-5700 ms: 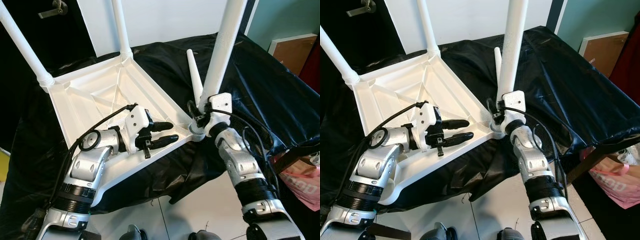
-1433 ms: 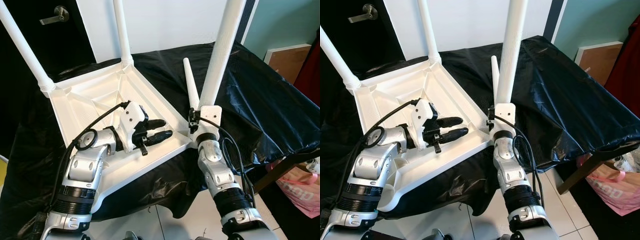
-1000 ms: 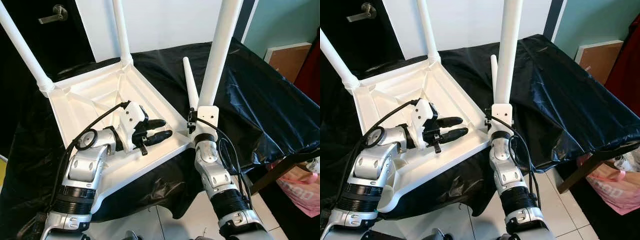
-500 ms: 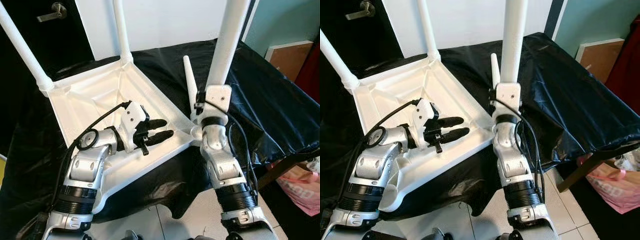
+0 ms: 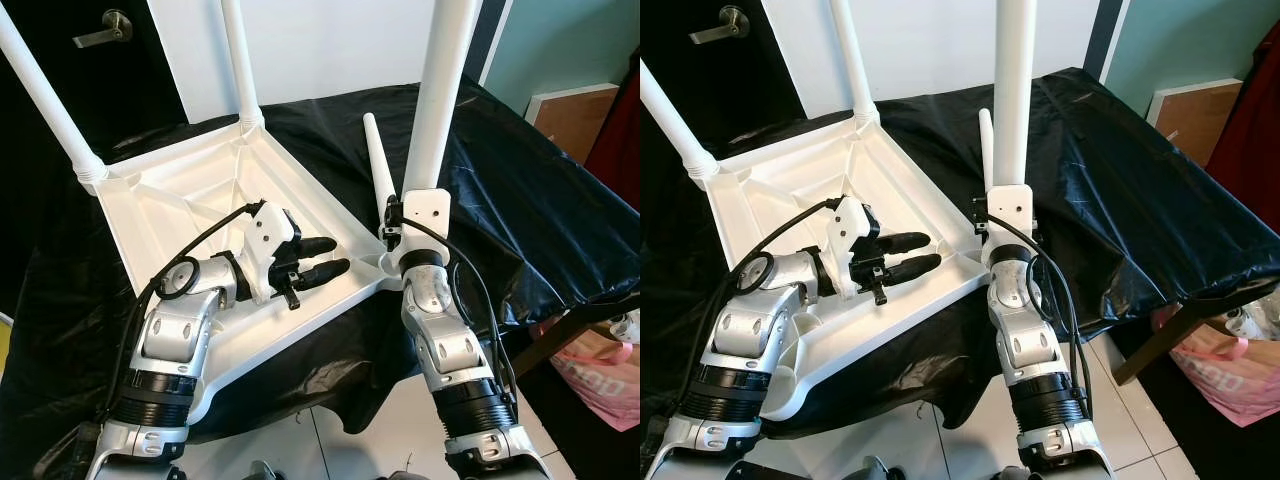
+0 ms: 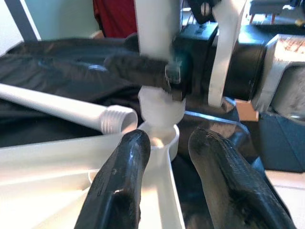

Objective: Building children table

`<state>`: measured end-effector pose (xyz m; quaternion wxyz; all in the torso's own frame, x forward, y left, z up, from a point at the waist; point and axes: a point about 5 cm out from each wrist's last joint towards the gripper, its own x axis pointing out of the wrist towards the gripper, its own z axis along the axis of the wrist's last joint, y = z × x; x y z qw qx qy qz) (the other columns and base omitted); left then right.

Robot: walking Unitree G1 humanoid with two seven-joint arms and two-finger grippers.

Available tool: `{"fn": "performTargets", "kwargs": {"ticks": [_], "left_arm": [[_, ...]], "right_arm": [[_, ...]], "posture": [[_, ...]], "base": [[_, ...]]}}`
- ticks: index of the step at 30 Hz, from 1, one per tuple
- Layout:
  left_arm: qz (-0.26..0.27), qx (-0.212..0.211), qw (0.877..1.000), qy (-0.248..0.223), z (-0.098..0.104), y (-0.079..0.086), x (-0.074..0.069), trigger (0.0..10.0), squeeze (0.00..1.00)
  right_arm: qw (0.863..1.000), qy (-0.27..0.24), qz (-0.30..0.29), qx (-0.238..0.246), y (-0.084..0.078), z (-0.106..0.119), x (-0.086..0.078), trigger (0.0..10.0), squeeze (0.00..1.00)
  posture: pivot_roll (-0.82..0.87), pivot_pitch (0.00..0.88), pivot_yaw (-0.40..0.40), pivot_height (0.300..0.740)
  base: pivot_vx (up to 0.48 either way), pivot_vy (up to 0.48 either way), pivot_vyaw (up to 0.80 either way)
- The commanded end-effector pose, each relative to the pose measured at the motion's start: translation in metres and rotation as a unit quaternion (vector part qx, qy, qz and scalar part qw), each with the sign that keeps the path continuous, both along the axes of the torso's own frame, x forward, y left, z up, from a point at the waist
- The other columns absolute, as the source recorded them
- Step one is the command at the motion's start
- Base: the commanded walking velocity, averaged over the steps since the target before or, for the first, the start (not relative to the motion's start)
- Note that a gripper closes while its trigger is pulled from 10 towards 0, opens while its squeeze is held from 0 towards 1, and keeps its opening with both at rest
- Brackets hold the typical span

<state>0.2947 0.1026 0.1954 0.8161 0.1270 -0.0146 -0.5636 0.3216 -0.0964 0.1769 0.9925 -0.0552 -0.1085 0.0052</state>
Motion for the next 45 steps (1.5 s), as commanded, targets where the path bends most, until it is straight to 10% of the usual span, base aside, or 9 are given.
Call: {"fn": "performTargets", "kwargs": {"ticks": [1, 4, 5, 15, 16, 28, 29, 45], "left_arm": [[0.061, -0.022, 0.998, -0.011, 0.007, 0.002, 0.008, 10.0, 0.19], [0.059, -0.023, 0.998, -0.01, 0.007, 0.001, 0.008, 10.0, 0.19], [0.054, -0.031, 0.998, -0.007, 0.01, 0.0, 0.009, 10.0, 1.0], [0.017, -0.072, 0.997, -0.019, 0.03, -0.014, 0.009, 10.0, 1.0], [0.009, -0.086, 0.996, -0.023, 0.036, -0.016, 0.009, 10.0, 0.04], [-0.065, -0.175, 0.982, -0.028, 0.073, -0.02, 0.004, 10.0, 0.0], [-0.099, -0.191, 0.976, -0.029, 0.084, -0.025, 0.001, 10.0, 0.0], [-0.137, -0.161, 0.977, -0.02, 0.089, -0.044, 0.003, 10.0, 0.0]], "right_arm": [[0.999, 0.004, 0.052, -0.003, 0.0, 0.002, -0.001, 10.0, 0.0], [0.998, 0.007, 0.063, -0.005, -0.001, 0.001, 0.0, 10.0, 0.0], [0.996, 0.009, 0.087, -0.003, -0.004, 0.001, -0.001, 10.0, 0.0], [0.972, 0.017, 0.226, -0.055, -0.016, 0.0, -0.008, 10.0, 0.0], [0.964, 0.023, 0.256, -0.064, -0.018, 0.0, -0.01, 10.0, 0.0], [0.919, 0.053, 0.378, -0.097, -0.025, 0.003, -0.018, 10.0, 0.0], [0.896, 0.066, 0.425, -0.113, -0.024, 0.004, -0.021, 10.0, 0.0], [0.84, 0.106, 0.51, -0.15, -0.022, 0.002, -0.03, 10.0, 0.0]], "posture": [[-0.08, 0.027, 0.013, 0.74], [-0.08, 0.027, 0.013, 0.74], [-0.08, 0.027, 0.015, 0.74], [-0.09, 0.03, 0.014, 0.74], [-0.09, 0.028, 0.014, 0.74], [-0.08, 0.019, 0.009, 0.74], [-0.08, 0.015, 0.007, 0.74], [-0.09, 0.002, 0.017, 0.74]], "base": [[0.0, 0.0, 0.0], [0.0, 0.0, 0.0], [0.0, 0.0, 0.0], [0.0, 0.0, 0.0], [0.0, 0.0, 0.0], [0.0, 0.0, 0.0], [0.0, 0.0, 0.0], [0.0, 0.0, 0.0]]}}
